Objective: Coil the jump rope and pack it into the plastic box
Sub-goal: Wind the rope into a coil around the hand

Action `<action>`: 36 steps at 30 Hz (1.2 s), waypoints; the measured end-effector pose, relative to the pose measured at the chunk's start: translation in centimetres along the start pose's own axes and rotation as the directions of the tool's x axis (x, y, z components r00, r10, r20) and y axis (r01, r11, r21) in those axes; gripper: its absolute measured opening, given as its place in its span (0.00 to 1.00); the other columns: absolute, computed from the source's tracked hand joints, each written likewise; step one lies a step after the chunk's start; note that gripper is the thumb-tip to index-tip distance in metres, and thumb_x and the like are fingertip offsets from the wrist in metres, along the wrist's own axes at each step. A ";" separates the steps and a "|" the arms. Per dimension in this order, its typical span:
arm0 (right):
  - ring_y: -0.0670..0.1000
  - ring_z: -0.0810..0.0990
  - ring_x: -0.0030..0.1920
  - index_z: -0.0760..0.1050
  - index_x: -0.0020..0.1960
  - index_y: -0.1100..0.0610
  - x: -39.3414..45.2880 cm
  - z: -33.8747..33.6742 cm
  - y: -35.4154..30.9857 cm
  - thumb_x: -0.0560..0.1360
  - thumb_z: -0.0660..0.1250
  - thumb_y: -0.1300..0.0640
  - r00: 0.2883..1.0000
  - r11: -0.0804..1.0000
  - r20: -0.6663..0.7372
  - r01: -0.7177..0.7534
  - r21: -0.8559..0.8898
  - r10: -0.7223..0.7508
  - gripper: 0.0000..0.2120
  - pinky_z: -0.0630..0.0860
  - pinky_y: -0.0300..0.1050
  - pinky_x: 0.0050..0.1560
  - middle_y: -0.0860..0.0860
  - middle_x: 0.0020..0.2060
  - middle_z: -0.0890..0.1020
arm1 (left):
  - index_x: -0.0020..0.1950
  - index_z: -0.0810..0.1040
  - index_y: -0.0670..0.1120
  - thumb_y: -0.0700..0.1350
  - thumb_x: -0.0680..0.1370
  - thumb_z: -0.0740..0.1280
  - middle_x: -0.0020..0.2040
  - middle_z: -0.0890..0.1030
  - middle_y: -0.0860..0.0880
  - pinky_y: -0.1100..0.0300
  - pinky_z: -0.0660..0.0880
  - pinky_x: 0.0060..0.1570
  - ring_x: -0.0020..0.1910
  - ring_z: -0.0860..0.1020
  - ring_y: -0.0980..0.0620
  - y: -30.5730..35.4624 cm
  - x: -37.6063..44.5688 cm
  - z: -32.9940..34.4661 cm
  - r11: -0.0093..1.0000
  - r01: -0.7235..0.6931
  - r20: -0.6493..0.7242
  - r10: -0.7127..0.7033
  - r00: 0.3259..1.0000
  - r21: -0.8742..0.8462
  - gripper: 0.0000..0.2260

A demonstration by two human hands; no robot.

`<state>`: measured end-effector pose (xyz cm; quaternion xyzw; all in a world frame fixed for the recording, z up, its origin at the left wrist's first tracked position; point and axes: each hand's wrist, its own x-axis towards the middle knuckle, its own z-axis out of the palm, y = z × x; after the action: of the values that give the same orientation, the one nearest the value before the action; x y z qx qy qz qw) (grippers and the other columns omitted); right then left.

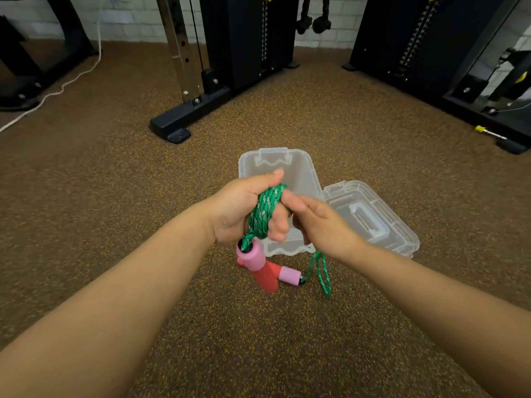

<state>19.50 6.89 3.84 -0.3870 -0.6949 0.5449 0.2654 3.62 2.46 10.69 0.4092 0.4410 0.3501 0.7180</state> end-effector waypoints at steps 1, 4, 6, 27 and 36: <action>0.46 0.62 0.26 0.73 0.40 0.53 -0.1 0.2 0.3 0.82 0.54 0.50 1.000 1.000 0.003 -0.027 -0.006 0.027 0.16 0.60 0.44 0.27 0.50 0.28 0.65 | 0.42 0.80 0.39 0.53 0.82 0.49 0.23 0.79 0.46 0.64 0.75 0.27 0.21 0.78 0.50 0.1 0.1 -0.1 0.998 -0.037 -0.042 0.035 0.999 -0.057 0.26; 0.47 0.62 0.26 0.74 0.39 0.50 -0.8 0.7 0.9 0.81 0.54 0.50 0.999 0.997 0.018 -0.037 -0.071 0.039 0.15 0.60 0.44 0.28 0.48 0.26 0.65 | 0.53 0.78 0.39 0.55 0.82 0.47 0.27 0.82 0.47 0.63 0.77 0.32 0.27 0.81 0.52 0.5 0.3 -0.7 0.981 -0.133 -0.125 0.115 0.985 -0.143 0.26; 0.43 0.63 0.24 0.74 0.40 0.50 -1.4 1.0 0.8 0.81 0.55 0.50 0.999 0.993 0.048 -0.015 -0.119 0.021 0.14 0.61 0.41 0.27 0.43 0.24 0.66 | 0.57 0.78 0.40 0.56 0.82 0.46 0.33 0.84 0.47 0.62 0.78 0.36 0.32 0.83 0.52 0.4 0.3 -0.9 0.974 -0.167 -0.176 0.140 0.974 -0.150 0.26; 0.43 0.82 0.43 0.77 0.41 0.55 -2.7 0.0 -6.1 0.79 0.58 0.52 0.950 0.939 0.126 0.305 -0.158 -0.287 0.13 0.75 0.39 0.42 0.45 0.38 0.83 | 0.70 0.67 0.39 0.70 0.75 0.38 0.61 0.77 0.32 0.61 0.79 0.40 0.51 0.79 0.43 -0.6 1.3 -1.1 1.000 -0.025 -0.337 0.020 0.941 -0.012 0.42; 0.39 0.69 0.25 0.76 0.40 0.53 -1.5 -2.6 -8.1 0.81 0.57 0.55 0.933 0.920 -0.042 0.342 -0.191 -0.356 0.14 0.63 0.28 0.29 0.37 0.23 0.72 | 0.56 0.73 0.49 0.69 0.73 0.30 0.49 0.81 0.30 0.48 0.73 0.55 0.51 0.81 0.34 -1.3 0.2 -0.6 0.935 0.062 -0.220 0.018 0.975 0.350 0.39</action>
<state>20.33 6.25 12.37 -0.2997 -0.7886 0.4084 0.3486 3.34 2.30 9.28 0.4859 0.5782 0.2997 0.5829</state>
